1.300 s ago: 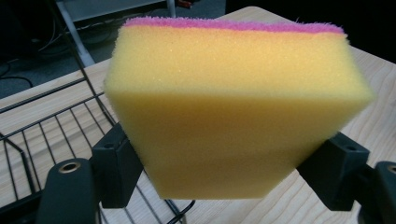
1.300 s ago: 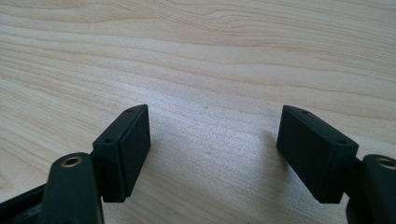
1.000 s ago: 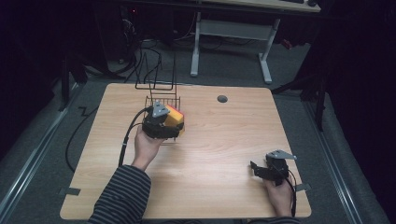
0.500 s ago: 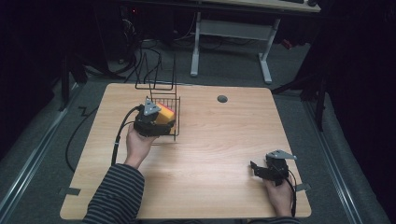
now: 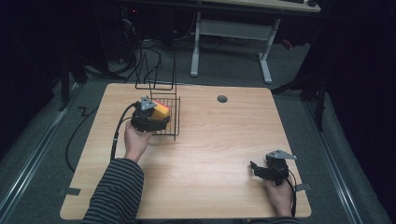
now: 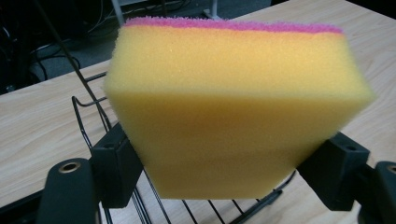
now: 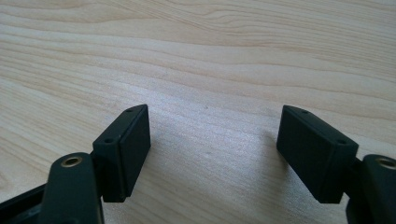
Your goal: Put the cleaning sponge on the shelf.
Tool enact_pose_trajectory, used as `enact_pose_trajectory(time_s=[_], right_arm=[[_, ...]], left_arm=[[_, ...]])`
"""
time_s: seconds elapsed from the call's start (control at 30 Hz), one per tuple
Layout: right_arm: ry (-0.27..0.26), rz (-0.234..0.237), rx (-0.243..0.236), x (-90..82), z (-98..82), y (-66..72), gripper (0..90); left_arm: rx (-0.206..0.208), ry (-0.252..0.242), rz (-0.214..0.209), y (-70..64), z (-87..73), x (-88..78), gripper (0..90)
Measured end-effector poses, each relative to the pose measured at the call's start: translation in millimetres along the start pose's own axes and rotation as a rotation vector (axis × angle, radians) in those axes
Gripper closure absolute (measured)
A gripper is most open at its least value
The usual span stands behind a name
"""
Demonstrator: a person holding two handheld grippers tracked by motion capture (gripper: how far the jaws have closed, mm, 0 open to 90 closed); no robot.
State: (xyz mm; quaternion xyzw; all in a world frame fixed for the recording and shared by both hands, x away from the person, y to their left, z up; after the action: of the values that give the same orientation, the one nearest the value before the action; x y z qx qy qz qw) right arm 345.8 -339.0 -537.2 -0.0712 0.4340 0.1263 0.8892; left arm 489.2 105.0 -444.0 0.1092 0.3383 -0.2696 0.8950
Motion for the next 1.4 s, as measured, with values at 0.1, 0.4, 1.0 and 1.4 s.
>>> enact_pose_trajectory(time_s=[0.1, 0.4, 1.0, 1.4], right_arm=[[0.000, 0.000, 0.000, 0.0, 0.0, 0.0, 26.3], [0.000, 0.000, 0.000, 0.0, 0.0, 0.0, 26.3], [0.000, 0.000, 0.000, 0.0, 0.0, 0.0, 26.3], [0.000, 0.000, 0.000, 0.0, 0.0, 0.0, 26.3]], left_arm=[[-0.010, 0.006, 0.003, 1.7, 0.3, 5.8, 24.1], [-0.045, 0.035, 0.000, 7.5, -1.9, 25.1, 24.1], [-0.081, 0.033, 0.006, 10.8, -3.5, 36.3, 23.4], [-0.096, 0.034, -0.001, 10.7, -3.9, 39.1, 20.0]])
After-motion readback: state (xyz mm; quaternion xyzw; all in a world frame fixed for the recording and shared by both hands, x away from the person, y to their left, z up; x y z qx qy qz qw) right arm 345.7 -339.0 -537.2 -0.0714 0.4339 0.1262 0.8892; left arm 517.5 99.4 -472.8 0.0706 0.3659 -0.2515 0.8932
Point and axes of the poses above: each handheld gripper's, and its own axes: x roughly forward along the jaws, z roughly out of its top, y roughly to its left, the point moved 1 cm from there along x, roughly forward along the jaws, and after that the axes turned 8 degrees about y, right-handed, at the moved point
